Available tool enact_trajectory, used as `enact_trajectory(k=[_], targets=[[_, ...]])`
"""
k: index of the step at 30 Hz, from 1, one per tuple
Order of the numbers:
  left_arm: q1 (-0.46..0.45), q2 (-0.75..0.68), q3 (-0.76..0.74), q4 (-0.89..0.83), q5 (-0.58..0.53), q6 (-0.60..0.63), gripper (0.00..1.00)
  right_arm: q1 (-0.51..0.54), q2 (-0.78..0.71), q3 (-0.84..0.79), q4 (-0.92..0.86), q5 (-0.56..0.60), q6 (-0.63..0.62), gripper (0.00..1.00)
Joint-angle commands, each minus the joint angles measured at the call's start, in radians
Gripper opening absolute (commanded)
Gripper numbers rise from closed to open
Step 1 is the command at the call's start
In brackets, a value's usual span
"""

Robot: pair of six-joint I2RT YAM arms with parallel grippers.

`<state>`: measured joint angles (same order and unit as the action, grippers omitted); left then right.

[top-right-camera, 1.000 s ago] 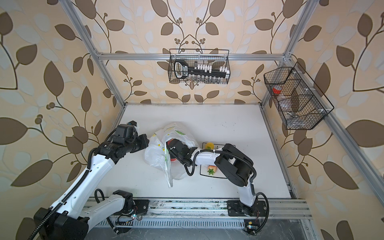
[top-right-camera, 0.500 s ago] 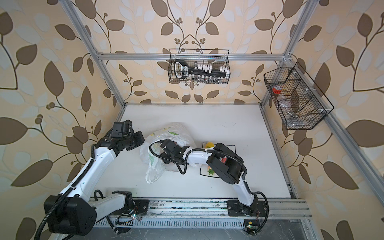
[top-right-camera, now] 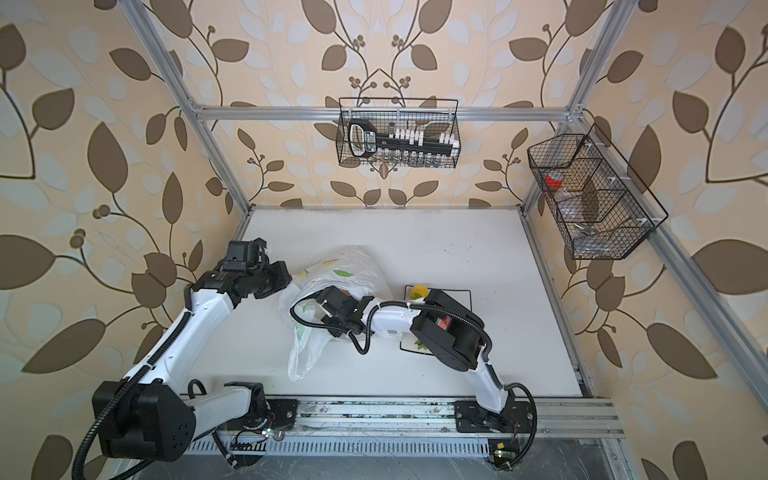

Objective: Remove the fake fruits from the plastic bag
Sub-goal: 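Move the right gripper down and close it on the red peach, then lift the red peach out of the bag with the right gripper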

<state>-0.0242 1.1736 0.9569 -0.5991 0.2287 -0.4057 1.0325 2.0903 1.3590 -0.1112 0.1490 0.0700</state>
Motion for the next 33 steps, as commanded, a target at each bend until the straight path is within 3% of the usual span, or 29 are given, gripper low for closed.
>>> enact_trajectory(k=[1,17,25,33], targets=[[0.012,-0.01,0.045,0.013,0.031,0.036,0.0,0.008,0.012,-0.033,-0.06,0.007,-0.001,0.69],[0.012,-0.052,0.048,0.005,0.026,0.052,0.0,0.011,-0.091,-0.134,-0.066,-0.068,0.036,0.7],[0.012,-0.065,0.046,0.004,0.025,0.053,0.0,0.011,-0.072,-0.113,-0.045,-0.059,0.05,0.48],[0.012,-0.071,0.018,0.009,0.015,0.022,0.0,0.017,-0.199,-0.191,0.03,-0.027,0.057,0.34]])
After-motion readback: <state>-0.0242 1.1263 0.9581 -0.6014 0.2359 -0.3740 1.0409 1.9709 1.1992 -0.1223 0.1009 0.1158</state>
